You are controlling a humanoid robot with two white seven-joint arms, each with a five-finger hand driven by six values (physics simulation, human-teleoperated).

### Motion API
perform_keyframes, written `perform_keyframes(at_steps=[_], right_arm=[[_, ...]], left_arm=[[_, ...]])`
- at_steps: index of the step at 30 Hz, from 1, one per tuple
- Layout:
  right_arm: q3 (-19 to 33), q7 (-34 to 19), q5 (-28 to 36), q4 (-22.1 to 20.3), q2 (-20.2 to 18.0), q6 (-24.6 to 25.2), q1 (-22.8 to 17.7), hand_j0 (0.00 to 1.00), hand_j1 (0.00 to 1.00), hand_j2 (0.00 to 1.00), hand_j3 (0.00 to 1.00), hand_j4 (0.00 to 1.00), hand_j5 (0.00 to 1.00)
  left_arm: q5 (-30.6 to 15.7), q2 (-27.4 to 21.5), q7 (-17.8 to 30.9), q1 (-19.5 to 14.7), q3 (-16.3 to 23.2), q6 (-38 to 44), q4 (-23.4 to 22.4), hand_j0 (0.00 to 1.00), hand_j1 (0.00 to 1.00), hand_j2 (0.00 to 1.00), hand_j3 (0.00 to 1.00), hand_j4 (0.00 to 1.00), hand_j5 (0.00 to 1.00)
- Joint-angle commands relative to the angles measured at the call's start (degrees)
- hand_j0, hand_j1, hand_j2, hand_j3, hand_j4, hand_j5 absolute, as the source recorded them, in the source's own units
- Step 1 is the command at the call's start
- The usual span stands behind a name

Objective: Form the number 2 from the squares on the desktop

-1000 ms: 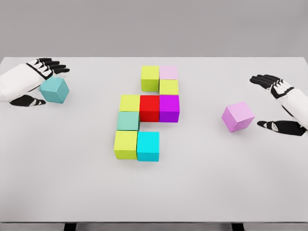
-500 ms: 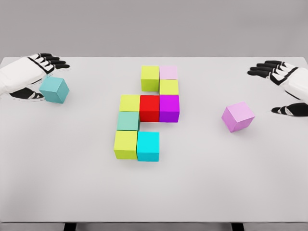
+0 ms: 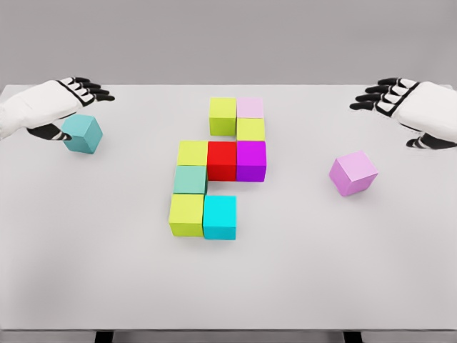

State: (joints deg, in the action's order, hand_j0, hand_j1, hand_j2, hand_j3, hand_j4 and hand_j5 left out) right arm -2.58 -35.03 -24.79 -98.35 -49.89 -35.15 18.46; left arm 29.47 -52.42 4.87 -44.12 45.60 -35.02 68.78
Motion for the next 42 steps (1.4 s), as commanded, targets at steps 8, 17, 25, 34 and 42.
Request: perform_keyframes(at_steps=[8, 17, 25, 34, 42], right_arm=[[-6.03, 0.03, 5.27, 2.11, -1.96, 0.15, 0.26, 0.99, 0.99, 0.99, 0.99, 0.99, 0.99], [-9.46, 0.03, 6.95, 1.85, -6.27, 0.15, 2.37, 0.99, 0.99, 0.99, 0.99, 0.99, 0.99], [-13.42, 0.03, 6.51, 1.41, -8.73, 0.15, 2.37, 0.98, 0.98, 0.98, 0.98, 0.98, 0.98], [-21.24, 0.03, 2.55, 5.19, -5.92, 0.15, 7.47, 0.98, 0.98, 0.98, 0.98, 0.98, 0.98], [-22.56, 0.03, 0.44, 6.86, -4.34, 0.15, 8.44, 0.98, 0.98, 0.98, 0.98, 0.98, 0.98]], left_arm=[[-0.11, 5.31, 0.14, -2.81, 5.02, 0.02, -8.57, 1.00, 1.00, 1.00, 1.00, 1.00, 1.00], [-0.20, 6.54, 0.49, -3.25, 6.08, 0.02, -14.64, 1.00, 1.00, 1.00, 1.00, 1.00, 1.00], [-0.11, 7.07, 0.58, -4.04, 6.07, 0.02, -17.63, 1.00, 1.00, 1.00, 1.00, 1.00, 1.00], [0.42, 7.68, 0.75, -8.00, 12.40, 0.02, -18.51, 1.00, 1.00, 1.00, 1.00, 1.00, 1.00], [0.68, 6.45, 0.84, -11.16, 17.15, 0.02, -18.51, 1.00, 1.00, 1.00, 1.00, 1.00, 1.00]])
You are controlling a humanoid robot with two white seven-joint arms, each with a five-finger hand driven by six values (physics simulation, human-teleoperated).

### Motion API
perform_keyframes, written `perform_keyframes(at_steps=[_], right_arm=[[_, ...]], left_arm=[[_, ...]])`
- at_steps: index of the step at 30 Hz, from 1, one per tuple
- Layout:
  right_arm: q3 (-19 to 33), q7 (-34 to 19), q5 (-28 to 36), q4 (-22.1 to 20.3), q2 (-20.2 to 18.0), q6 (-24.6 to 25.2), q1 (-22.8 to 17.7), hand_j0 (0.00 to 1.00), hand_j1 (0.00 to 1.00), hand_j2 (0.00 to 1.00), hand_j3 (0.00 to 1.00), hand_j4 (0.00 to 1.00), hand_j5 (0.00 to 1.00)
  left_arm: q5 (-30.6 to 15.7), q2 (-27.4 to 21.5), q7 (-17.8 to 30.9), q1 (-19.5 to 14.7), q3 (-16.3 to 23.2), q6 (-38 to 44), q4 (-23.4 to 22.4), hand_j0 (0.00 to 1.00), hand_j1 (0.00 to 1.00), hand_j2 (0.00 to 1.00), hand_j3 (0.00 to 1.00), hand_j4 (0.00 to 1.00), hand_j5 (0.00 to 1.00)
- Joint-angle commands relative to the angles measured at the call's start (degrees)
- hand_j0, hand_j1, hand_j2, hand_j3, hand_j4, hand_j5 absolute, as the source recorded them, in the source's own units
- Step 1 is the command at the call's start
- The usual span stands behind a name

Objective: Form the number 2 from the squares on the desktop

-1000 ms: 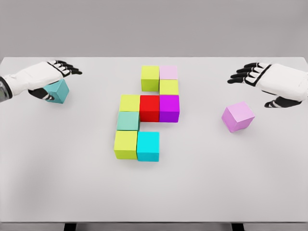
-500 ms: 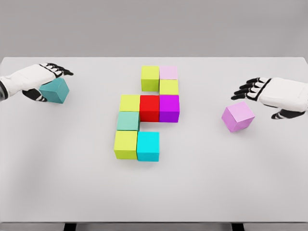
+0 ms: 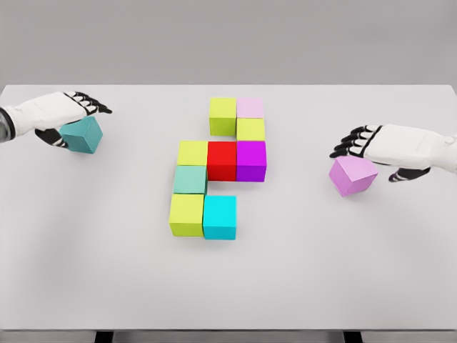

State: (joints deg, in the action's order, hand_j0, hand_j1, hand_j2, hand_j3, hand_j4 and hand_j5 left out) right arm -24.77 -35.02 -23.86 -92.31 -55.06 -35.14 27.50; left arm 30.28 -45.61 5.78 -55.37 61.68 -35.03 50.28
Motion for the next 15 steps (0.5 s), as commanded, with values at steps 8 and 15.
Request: perform_keyframes(at_steps=[8, 15], right_arm=[[-3.88, 0.02, -1.54, 2.13, 2.33, 0.14, 2.20, 0.98, 0.98, 0.98, 0.98, 0.98, 0.98], [-4.32, 0.02, -3.03, 2.66, 3.20, 0.14, 2.20, 0.98, 0.98, 0.98, 0.98, 0.98, 0.98]], left_arm=[[-0.13, -1.32, 0.02, -0.09, 1.34, 0.03, 0.08, 1.00, 1.00, 1.00, 1.00, 1.00, 1.00], [-0.04, -0.88, 1.16, -0.44, 1.43, 0.03, -0.01, 1.00, 1.00, 1.00, 1.00, 1.00, 1.00]])
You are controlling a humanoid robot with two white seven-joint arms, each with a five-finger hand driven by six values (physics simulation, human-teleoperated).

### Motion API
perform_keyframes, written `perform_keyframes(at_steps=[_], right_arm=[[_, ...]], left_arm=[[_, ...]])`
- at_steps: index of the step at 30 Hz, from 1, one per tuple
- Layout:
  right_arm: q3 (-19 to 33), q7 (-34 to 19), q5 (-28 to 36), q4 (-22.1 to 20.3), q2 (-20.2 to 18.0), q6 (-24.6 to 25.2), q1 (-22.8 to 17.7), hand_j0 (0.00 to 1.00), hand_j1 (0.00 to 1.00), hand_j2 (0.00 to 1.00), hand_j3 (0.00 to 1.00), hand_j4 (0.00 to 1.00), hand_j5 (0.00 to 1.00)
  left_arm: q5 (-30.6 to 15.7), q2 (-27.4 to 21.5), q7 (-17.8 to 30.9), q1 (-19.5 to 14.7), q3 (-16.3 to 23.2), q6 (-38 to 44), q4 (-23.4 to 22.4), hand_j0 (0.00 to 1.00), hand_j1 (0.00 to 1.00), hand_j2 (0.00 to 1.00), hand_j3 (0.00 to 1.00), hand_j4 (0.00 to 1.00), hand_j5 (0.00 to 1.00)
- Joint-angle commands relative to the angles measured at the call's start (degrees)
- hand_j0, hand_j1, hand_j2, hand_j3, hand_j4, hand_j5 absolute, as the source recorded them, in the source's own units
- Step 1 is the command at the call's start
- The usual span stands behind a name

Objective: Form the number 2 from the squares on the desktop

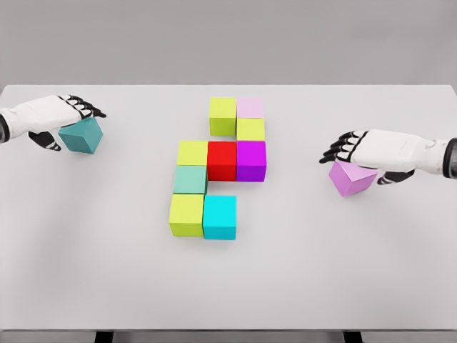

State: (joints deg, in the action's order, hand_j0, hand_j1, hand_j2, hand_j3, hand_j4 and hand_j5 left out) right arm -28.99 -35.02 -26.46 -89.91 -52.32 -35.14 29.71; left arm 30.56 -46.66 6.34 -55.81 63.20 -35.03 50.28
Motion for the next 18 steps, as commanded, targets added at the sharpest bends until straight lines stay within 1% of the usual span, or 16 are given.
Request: perform_keyframes(at_steps=[1, 3, 6, 12, 15, 18], right_arm=[[-0.10, 0.02, -0.61, 0.79, 0.56, 0.14, 0.00, 0.98, 0.98, 0.98, 0.98, 0.98, 0.98], [-0.10, 0.02, -0.70, 1.58, 0.82, 0.14, 0.09, 0.98, 0.98, 0.98, 0.98, 0.98, 0.98], [-0.10, 0.02, -0.78, 1.85, 1.08, 0.14, 0.26, 0.98, 0.98, 0.98, 0.98, 0.98, 0.98], [-0.19, 0.02, -1.75, 3.43, 1.79, 0.14, 0.61, 0.98, 0.98, 0.98, 0.98, 0.98, 0.98], [-2.21, 0.02, -1.93, 4.92, 2.49, 0.14, 1.76, 0.98, 0.98, 0.98, 0.98, 0.98, 0.98], [-2.91, 0.02, -1.93, 5.63, 2.58, 0.14, 2.28, 0.98, 0.98, 0.98, 0.98, 0.98, 0.98]], left_arm=[[-0.32, 0.26, 0.78, 0.00, -0.09, 0.03, -0.01, 1.00, 1.00, 1.00, 1.00, 1.00, 1.00], [-0.32, 0.43, 0.78, 0.00, -0.09, 0.03, -0.01, 1.00, 1.00, 1.00, 1.00, 1.00, 1.00], [1.00, 1.05, 1.04, -0.53, -0.09, 0.03, -1.33, 1.00, 1.00, 1.00, 1.00, 1.00, 1.00], [1.08, 1.57, 1.04, -0.62, -0.09, 0.03, -1.59, 1.00, 1.00, 1.00, 1.00, 1.00, 1.00], [1.08, 1.57, 1.04, -0.62, -0.18, 0.03, -1.59, 1.00, 1.00, 1.00, 1.00, 1.00, 1.00], [1.08, 1.57, 1.04, -0.70, -0.18, 0.03, -1.59, 1.00, 1.00, 1.00, 1.00, 1.00, 1.00]])
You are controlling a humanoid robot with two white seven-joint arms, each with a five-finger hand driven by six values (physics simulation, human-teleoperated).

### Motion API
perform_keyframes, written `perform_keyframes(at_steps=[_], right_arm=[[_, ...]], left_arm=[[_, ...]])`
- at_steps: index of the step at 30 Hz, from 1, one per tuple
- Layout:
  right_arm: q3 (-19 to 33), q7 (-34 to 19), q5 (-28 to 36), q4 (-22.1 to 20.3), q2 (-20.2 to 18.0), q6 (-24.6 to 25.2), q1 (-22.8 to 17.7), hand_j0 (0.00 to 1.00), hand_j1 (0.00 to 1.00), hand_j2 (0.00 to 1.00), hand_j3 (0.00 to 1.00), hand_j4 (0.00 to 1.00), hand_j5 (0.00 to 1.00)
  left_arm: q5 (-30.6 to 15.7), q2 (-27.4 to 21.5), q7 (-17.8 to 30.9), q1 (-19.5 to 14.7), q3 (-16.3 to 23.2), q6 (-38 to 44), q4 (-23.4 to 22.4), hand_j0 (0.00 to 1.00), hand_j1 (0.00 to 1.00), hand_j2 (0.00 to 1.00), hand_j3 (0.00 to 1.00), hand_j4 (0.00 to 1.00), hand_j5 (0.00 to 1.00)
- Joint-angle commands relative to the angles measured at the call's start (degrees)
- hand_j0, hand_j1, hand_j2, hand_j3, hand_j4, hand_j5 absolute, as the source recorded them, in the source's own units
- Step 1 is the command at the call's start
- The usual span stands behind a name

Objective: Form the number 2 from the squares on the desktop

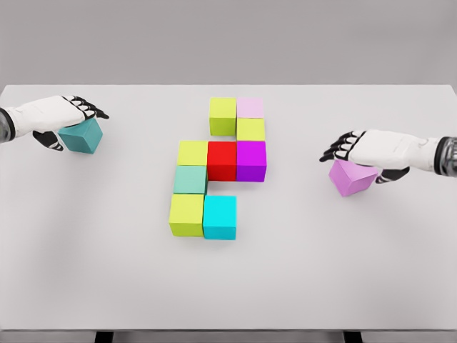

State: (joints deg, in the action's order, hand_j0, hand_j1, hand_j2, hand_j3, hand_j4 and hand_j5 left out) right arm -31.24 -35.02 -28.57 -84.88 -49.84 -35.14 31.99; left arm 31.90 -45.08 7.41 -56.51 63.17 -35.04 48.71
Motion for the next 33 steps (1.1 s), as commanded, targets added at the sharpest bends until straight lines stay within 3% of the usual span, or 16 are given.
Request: perform_keyframes(at_steps=[1, 28, 33], right_arm=[[-0.66, 0.02, 0.18, 0.59, 0.09, 0.14, 0.00, 0.98, 0.98, 0.98, 0.98, 0.98, 0.98], [-1.98, 0.02, -1.40, 2.96, 1.67, 0.14, 0.53, 0.97, 0.97, 0.97, 0.97, 0.97, 0.97], [-1.98, 0.02, -1.75, 3.05, 1.67, 0.14, 0.70, 0.94, 0.94, 0.94, 0.94, 0.94, 0.94]], left_arm=[[-0.26, -0.01, -0.02, 0.00, -0.15, 0.04, -0.11, 1.00, 1.00, 1.00, 1.00, 1.00, 1.00], [-0.09, 2.54, -0.02, -0.44, -0.06, 0.04, -2.92, 1.00, 1.00, 1.00, 1.00, 1.00, 1.00], [1.05, 2.54, 0.15, -0.26, -0.06, 0.04, -2.92, 0.83, 0.83, 0.83, 0.83, 0.83, 0.83]])
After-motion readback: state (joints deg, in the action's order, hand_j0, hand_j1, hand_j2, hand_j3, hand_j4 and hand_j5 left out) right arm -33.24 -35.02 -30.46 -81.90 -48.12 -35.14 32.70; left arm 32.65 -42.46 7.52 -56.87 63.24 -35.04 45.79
